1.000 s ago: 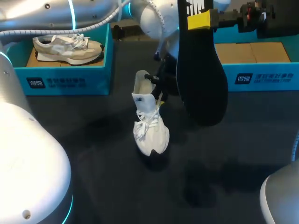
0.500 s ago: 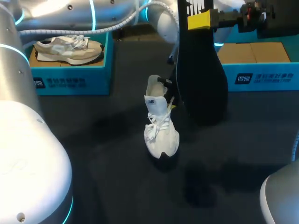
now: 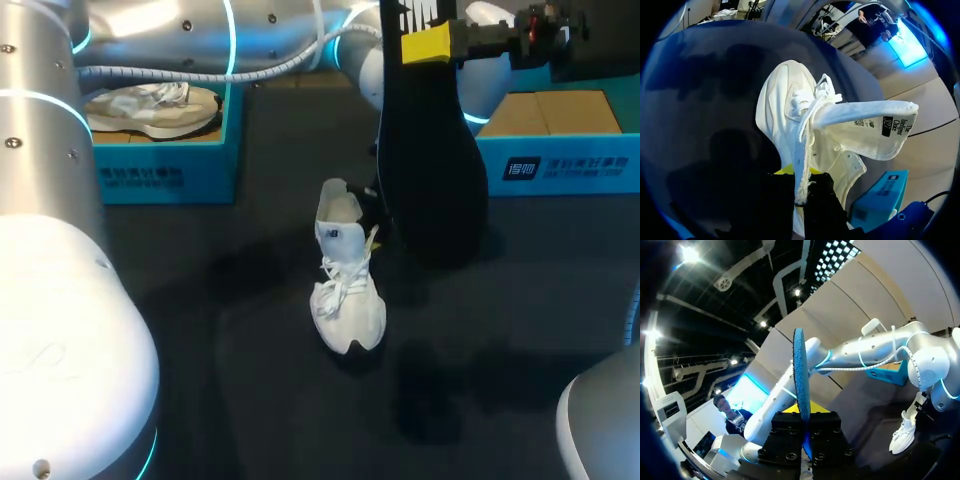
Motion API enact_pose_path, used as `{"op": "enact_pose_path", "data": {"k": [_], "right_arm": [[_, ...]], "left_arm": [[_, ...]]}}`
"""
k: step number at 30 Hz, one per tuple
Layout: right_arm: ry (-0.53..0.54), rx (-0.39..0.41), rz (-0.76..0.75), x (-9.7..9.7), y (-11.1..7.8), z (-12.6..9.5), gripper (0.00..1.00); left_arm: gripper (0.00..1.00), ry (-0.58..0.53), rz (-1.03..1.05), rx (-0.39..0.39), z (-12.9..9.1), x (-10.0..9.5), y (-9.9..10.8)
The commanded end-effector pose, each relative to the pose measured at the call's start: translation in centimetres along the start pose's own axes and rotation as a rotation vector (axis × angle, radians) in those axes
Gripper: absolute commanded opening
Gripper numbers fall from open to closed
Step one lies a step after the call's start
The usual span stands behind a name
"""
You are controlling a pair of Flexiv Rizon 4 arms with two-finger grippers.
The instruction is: Take the shoe out of the shoebox, open the shoe tongue, remove and reinsert the insole, then place the shoe into the shoebox
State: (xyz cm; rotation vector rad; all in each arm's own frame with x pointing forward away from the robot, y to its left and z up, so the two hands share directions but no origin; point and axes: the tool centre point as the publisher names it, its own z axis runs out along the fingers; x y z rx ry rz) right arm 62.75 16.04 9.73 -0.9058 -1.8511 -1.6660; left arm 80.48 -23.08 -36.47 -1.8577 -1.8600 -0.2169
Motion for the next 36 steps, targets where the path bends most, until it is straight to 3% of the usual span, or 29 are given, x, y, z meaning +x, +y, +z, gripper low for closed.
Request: {"op": "enact_pose_path", "data": {"k": [1,9,10,12,14,24,31,36], "right_arm": [[-0.001,0.004,0.002,0.0,0.3,0.4,0.0],[-0.001,0.004,0.002,0.0,0.3,0.4,0.0],[-0.001,0.004,0.002,0.0,0.3,0.4,0.0],[-0.001,0.004,0.002,0.0,0.3,0.4,0.0],[-0.001,0.004,0.002,0.0,0.3,0.4,0.0],[-0.001,0.004,0.002,0.0,0.3,0.4,0.0],[-0.001,0.004,0.002,0.0,0.3,0.4,0.0],[-0.001,0.004,0.002,0.0,0.3,0.4,0.0]], "left_arm": [[0.0,0.007,-0.002,0.01,0.3,0.0,0.0],[0.0,0.027,-0.023,0.034,1.2,-0.8,-0.1],[0.14,0.029,-0.026,0.036,1.3,-0.8,0.0],[0.65,0.029,-0.031,0.042,1.3,-0.7,0.0],[0.99,0.02,-0.034,0.048,1.1,-0.5,-0.1],[1.0,-0.129,-0.023,0.119,-1.7,1.5,0.8],[1.0,-0.26,-0.054,0.091,-5.9,3.3,1.3],[1.0,-0.384,-0.058,0.061,-9.4,4.7,0.4]]}}
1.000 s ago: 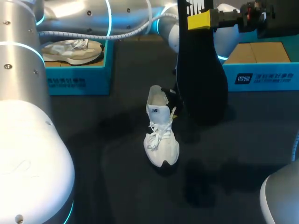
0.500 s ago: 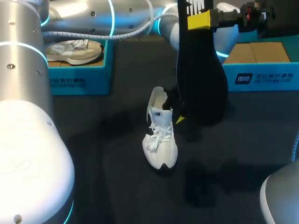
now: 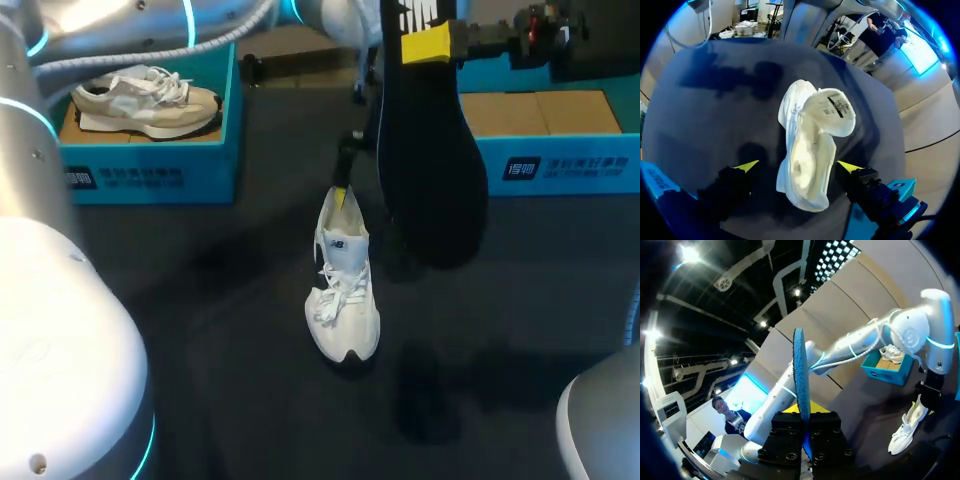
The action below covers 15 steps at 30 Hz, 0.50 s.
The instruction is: Take the shoe out of the shoebox, open the shoe tongue, remove and reinsert the insole, then place the shoe into the shoebox
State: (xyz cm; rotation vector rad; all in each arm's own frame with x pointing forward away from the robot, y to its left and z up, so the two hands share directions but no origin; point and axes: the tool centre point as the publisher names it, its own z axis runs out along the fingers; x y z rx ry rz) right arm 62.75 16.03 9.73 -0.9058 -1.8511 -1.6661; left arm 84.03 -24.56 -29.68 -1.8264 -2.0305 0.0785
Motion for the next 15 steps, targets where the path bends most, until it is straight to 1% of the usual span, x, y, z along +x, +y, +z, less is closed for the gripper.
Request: {"op": "enact_pose_path", "data": {"k": [1,7,9,10,11,13,15], "right_arm": [[-0.001,0.004,0.002,0.0,0.3,0.4,0.0],[-0.001,0.004,0.002,0.0,0.3,0.4,0.0],[-0.001,0.004,0.002,0.0,0.3,0.4,0.0],[-0.001,0.004,0.002,0.0,0.3,0.4,0.0],[-0.001,0.004,0.002,0.0,0.3,0.4,0.0],[-0.001,0.004,0.002,0.0,0.3,0.4,0.0],[-0.001,0.004,0.002,0.0,0.3,0.4,0.0]], "left_arm": [[1.0,-0.174,0.004,-0.049,-3.1,2.5,-1.8],[1.0,-0.282,-0.005,-0.108,-6.4,3.5,-3.4],[1.0,-0.301,-0.02,-0.129,-7.5,3.8,-3.9],[1.0,-0.302,-0.026,-0.127,-8.0,3.9,-4.1],[1.0,-0.333,-0.017,-0.143,-8.9,4.2,-4.5],[1.0,-0.358,-0.026,-0.18,-10.1,4.4,-5.1],[1.0,-0.391,-0.026,-0.228,-11.8,4.6,-5.9]]}}
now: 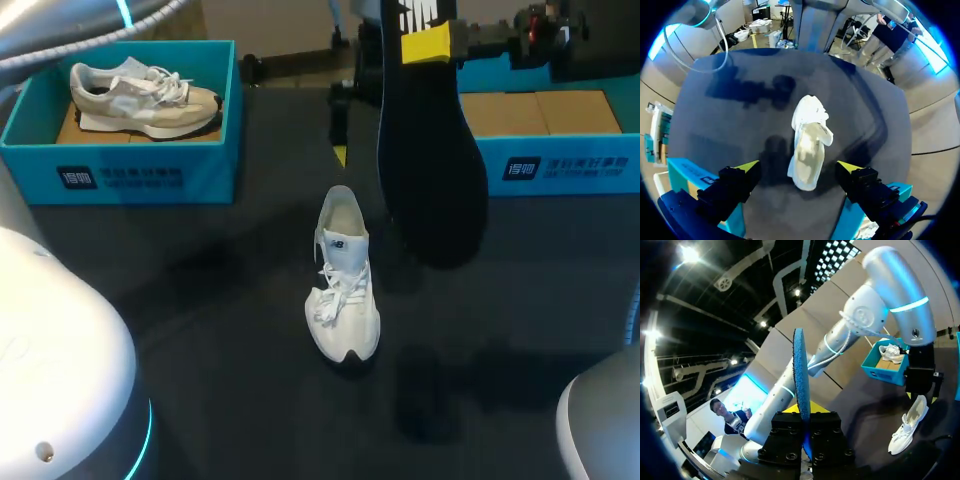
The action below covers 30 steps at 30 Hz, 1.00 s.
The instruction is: Take the shoe out of the shoebox, open the shoe tongue, remove and reinsert the insole, then place the shoe into the shoebox
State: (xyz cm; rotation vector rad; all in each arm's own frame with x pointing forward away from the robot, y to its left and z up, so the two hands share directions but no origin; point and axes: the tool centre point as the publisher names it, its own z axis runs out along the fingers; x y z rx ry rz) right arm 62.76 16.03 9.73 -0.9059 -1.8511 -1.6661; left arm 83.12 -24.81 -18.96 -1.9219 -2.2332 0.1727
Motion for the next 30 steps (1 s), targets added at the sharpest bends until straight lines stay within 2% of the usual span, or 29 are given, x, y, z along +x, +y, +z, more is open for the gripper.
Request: {"op": "enact_pose_path", "data": {"k": [1,5,9,13,19,22,24,27,30], "right_arm": [[-0.001,0.004,0.002,0.0,0.3,0.4,0.0],[-0.001,0.004,0.002,0.0,0.3,0.4,0.0],[0.0,-0.013,0.005,-0.3,0.8,-0.2,0.0],[0.002,-0.065,0.01,-1.1,2.3,-2.0,0.0],[-0.025,-0.071,0.025,-1.4,3.9,-5.5,0.0],[-0.003,-0.067,0.1,-2.0,3.8,-7.4,0.0],[0.016,-0.035,0.146,-2.7,3.4,-8.1,0.0],[0.036,0.001,0.226,-3.7,2.9,-8.9,0.0],[0.069,-0.004,0.293,-4.8,2.6,-9.2,0.0]], "left_arm": [[1.0,-0.199,0.0,-0.153,-3.4,1.4,-1.7],[1.0,-0.226,-0.015,-0.235,-5.3,0.8,-2.4],[1.0,-0.208,-0.01,-0.278,-6.8,-0.3,-2.4],[1.0,-0.208,-0.01,-0.278,-6.8,-0.3,-2.4],[1.0,-0.208,-0.01,-0.278,-6.8,-0.3,-2.4],[1.0,-0.208,-0.01,-0.278,-6.8,-0.3,-2.4],[1.0,-0.208,-0.01,-0.278,-6.8,-0.3,-2.4],[1.0,-0.208,-0.01,-0.278,-6.8,-0.3,-2.4],[1.0,-0.208,-0.01,-0.278,-6.8,-0.3,-2.4]]}}
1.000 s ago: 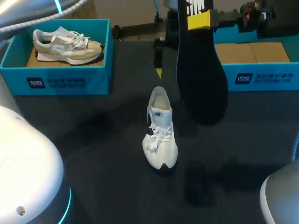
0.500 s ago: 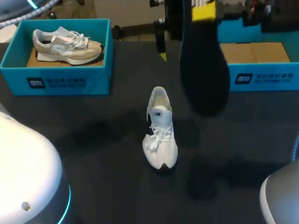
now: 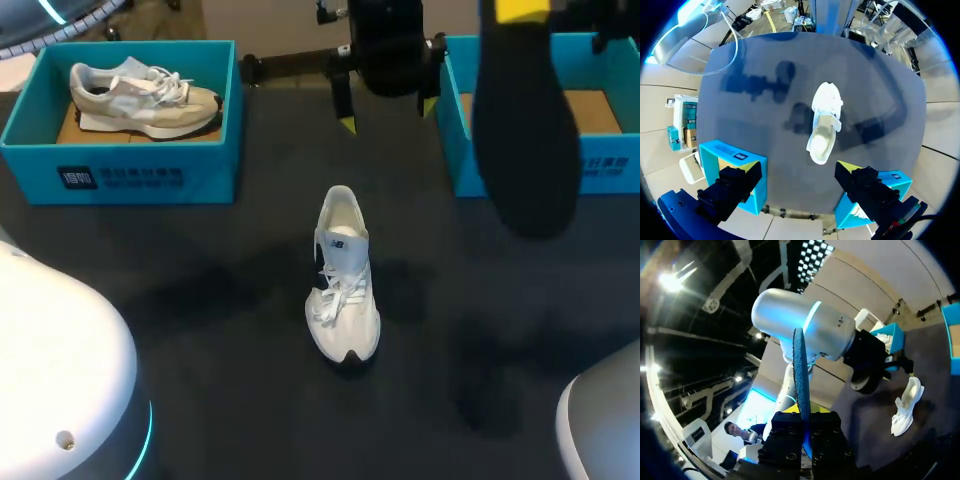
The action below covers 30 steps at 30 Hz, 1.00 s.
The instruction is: Take the shoe out of the shoebox, open the shoe tongue, remove and reinsert the insole, then place the shoe into the shoebox
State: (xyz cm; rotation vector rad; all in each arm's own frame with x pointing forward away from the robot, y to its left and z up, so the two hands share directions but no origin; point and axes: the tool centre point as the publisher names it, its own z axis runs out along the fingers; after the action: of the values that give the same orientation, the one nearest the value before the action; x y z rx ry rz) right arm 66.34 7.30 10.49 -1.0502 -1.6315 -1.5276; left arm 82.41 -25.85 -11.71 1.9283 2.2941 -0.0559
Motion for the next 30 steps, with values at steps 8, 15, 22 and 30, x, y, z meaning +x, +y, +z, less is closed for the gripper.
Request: {"op": "enact_pose_path", "data": {"k": [8,15,22,30], "right_arm": [[-0.011,-0.157,0.259,-4.6,0.3,-1.8,0.0],[-0.011,-0.157,0.259,-4.6,0.3,-1.8,0.0],[-0.011,-0.157,0.259,-4.6,0.3,-1.8,0.0],[-0.023,-0.202,0.432,-6.9,1.9,0.3,0.0]], "left_arm": [[1.0,-0.005,0.001,-0.001,0.1,0.2,0.0],[1.0,-0.177,-0.084,0.045,-1.0,0.5,1.3],[1.0,-0.397,-0.075,0.081,-2.8,1.2,2.1],[1.0,-0.68,-0.058,0.154,-4.1,1.1,1.9]]}}
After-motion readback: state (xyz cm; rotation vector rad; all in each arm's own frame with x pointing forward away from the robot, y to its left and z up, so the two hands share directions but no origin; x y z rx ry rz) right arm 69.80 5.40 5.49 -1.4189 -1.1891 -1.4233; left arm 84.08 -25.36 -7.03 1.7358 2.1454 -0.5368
